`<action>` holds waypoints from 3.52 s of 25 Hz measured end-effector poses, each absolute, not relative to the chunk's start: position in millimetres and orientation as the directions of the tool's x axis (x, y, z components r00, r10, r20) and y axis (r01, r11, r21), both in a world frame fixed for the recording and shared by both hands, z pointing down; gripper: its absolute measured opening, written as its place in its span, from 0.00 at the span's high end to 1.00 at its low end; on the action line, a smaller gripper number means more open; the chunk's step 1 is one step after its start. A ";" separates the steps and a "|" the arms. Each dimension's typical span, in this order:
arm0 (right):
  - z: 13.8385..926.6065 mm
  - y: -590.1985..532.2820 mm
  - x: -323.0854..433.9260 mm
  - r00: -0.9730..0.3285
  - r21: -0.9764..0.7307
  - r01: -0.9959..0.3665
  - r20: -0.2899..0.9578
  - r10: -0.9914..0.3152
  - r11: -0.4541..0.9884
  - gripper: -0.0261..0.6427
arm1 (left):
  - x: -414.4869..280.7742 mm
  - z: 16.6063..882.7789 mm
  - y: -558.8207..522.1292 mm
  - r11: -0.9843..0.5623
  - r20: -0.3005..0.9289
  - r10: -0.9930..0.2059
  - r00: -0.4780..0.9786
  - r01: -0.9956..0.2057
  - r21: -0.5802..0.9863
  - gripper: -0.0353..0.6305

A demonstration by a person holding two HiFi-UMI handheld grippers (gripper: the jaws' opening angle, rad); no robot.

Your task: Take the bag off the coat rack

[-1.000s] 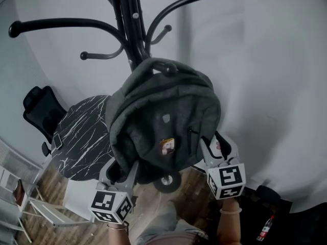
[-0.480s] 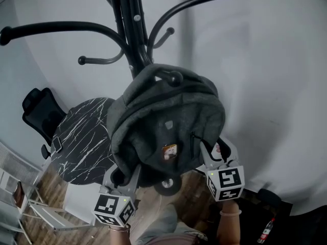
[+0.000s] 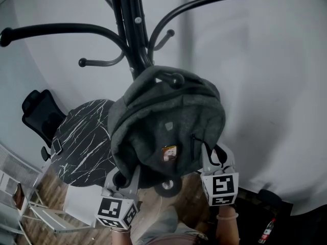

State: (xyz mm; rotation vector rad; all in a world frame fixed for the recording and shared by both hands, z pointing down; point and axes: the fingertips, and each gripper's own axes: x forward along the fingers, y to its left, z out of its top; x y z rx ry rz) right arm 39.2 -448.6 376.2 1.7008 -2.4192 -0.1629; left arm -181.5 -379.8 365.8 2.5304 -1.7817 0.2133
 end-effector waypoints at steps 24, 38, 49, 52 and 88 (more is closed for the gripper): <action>349.3 -409.9 52.2 -0.314 0.198 -0.929 0.036 -0.949 0.314 0.89 | -165.7 341.9 -354.8 -0.342 0.097 -0.938 0.333 -0.935 -0.098 0.82; 336.9 -381.7 64.8 -0.320 0.198 -0.928 0.006 -0.947 0.315 0.89 | -152.4 326.0 -328.7 -0.322 0.080 -0.946 0.315 -0.941 -0.106 0.82; 332.9 -346.0 80.0 -0.345 0.199 -0.921 -0.019 -0.938 0.335 0.89 | -136.3 325.6 -290.9 -0.309 0.063 -0.951 0.303 -0.943 -0.127 0.82; 332.3 -336.7 81.7 -0.355 0.196 -0.918 -0.027 -0.934 0.343 0.89 | -134.0 323.8 -279.6 -0.298 0.060 -0.954 0.292 -0.945 -0.133 0.82; 320.4 -257.8 70.2 -0.313 0.199 -0.933 -0.037 -0.949 0.300 0.89 | -147.4 311.7 -218.1 -0.324 0.049 -0.946 0.320 -0.938 -0.126 0.82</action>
